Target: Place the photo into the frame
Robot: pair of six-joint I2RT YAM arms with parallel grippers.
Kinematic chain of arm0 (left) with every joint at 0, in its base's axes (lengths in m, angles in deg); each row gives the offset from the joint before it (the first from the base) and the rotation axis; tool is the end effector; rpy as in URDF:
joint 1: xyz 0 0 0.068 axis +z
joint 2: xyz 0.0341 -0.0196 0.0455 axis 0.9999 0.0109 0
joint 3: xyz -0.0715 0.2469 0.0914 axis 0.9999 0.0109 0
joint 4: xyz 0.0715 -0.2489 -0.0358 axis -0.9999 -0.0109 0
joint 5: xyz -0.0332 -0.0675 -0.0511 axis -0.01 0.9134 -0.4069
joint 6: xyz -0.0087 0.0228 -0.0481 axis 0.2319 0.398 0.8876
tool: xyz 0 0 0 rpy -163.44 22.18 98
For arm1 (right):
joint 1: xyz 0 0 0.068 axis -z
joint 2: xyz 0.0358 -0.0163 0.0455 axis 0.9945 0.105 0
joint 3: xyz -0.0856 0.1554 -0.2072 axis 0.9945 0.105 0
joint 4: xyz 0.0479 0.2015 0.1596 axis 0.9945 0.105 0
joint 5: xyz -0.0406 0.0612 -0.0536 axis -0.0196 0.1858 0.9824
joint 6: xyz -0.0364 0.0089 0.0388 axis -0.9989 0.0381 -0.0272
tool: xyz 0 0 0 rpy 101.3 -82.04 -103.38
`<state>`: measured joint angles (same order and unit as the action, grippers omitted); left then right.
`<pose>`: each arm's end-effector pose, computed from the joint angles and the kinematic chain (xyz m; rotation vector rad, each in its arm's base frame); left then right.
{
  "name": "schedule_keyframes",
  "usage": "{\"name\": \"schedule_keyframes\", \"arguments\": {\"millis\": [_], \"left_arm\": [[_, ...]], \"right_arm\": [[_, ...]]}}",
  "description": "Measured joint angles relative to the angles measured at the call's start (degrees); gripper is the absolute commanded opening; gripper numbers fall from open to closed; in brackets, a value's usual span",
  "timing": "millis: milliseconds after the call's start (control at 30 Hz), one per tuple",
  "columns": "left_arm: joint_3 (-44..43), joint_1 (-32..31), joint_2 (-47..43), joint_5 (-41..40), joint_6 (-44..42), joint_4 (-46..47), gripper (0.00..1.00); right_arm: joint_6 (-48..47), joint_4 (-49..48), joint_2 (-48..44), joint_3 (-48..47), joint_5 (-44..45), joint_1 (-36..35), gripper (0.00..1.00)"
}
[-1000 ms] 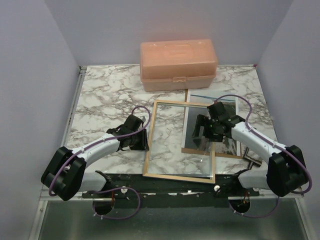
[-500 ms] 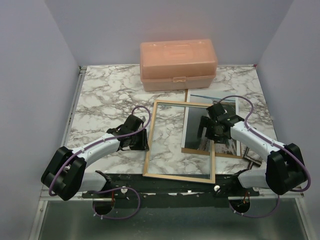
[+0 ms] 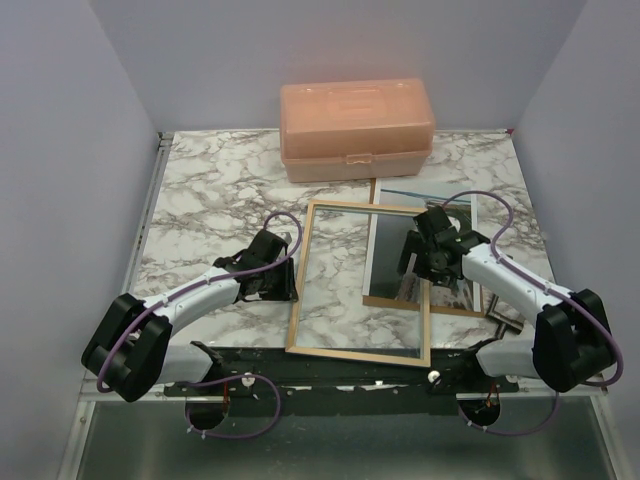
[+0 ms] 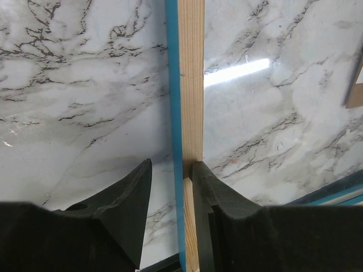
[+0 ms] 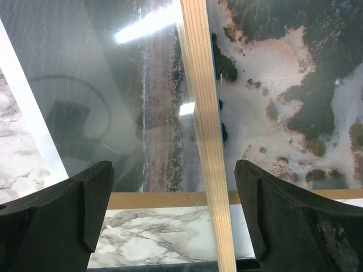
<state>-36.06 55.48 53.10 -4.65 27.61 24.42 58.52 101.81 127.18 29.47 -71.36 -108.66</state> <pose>0.1873 -0.1327 0.1659 0.0425 2.7119 -0.6057 0.2187 0.0935 0.1990 0.4111 2.6864 0.0805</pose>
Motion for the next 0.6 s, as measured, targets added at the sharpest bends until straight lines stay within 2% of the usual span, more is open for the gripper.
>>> {"name": "schedule_keyframes", "arguments": {"millis": [267,600], "left_arm": [[0.00,0.00,0.00,-0.02,0.00,-0.04,0.36],[0.00,0.00,0.00,-0.02,0.00,-0.04,0.36]], "right_arm": [[0.44,-1.49,-3.28,0.55,-1.66,0.00,0.92],[0.48,-4.66,0.31,1.64,-3.06,0.00,0.93]]}}
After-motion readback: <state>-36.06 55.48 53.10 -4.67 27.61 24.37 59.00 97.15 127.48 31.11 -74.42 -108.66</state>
